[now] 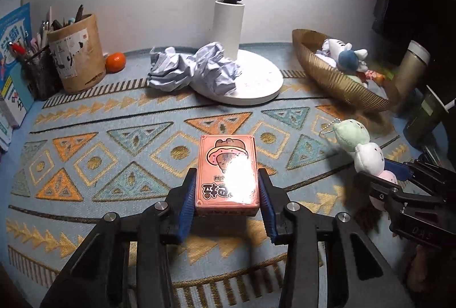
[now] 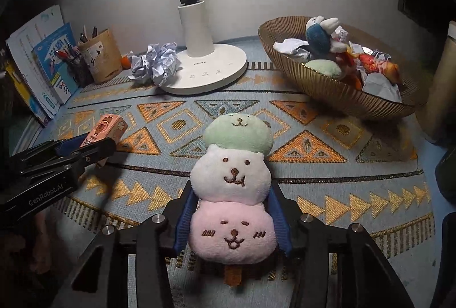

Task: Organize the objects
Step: 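Carry the pink box and dango plush up over the amber bowl, then open both tools to drop the box and plush into the amber bowl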

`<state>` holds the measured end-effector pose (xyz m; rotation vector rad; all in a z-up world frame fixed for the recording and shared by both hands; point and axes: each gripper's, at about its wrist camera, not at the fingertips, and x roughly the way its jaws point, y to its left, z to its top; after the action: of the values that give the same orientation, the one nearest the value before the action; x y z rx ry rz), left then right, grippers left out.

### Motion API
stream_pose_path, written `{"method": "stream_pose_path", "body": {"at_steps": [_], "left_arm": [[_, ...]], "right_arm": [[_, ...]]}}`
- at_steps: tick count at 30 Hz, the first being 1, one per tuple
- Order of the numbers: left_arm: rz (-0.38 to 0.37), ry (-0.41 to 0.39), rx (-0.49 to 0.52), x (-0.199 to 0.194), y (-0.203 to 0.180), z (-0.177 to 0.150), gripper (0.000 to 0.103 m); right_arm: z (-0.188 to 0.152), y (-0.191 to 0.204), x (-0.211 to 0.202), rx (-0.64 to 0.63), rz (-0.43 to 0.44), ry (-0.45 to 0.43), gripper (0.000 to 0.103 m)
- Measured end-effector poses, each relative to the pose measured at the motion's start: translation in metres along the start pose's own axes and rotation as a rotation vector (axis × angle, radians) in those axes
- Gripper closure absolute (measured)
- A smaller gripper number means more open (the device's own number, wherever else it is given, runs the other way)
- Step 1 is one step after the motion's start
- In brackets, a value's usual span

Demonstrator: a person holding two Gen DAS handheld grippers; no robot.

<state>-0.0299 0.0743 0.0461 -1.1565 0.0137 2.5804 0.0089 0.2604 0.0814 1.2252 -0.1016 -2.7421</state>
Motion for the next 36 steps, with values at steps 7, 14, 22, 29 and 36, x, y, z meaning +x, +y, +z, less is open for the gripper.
{"method": "stream_pose_path", "body": {"at_steps": [7, 14, 22, 29, 36], "left_arm": [[-0.15, -0.1, 0.118, -0.006, -0.066, 0.055, 0.066], [-0.256, -0.141, 0.093, 0.031, -0.106, 0.121, 0.066], [-0.258, -0.198, 0.09, 0.075, -0.128, 0.172, 0.062], [-0.294, -0.117, 0.086, 0.097, -0.124, 0.169, 0.045], [-0.294, -0.159, 0.078, 0.04, -0.091, 0.138, 0.033]], "right_arm": [[0.038, -0.057, -0.064, 0.11, -0.104, -0.197, 0.055], [0.089, -0.12, -0.057, 0.258, -0.165, -0.233, 0.055], [0.128, -0.153, -0.018, 0.279, -0.19, -0.231, 0.054], [0.115, -0.154, -0.005, 0.266, -0.182, -0.196, 0.041], [0.094, -0.126, -0.029, 0.245, -0.148, -0.182, 0.041]]}}
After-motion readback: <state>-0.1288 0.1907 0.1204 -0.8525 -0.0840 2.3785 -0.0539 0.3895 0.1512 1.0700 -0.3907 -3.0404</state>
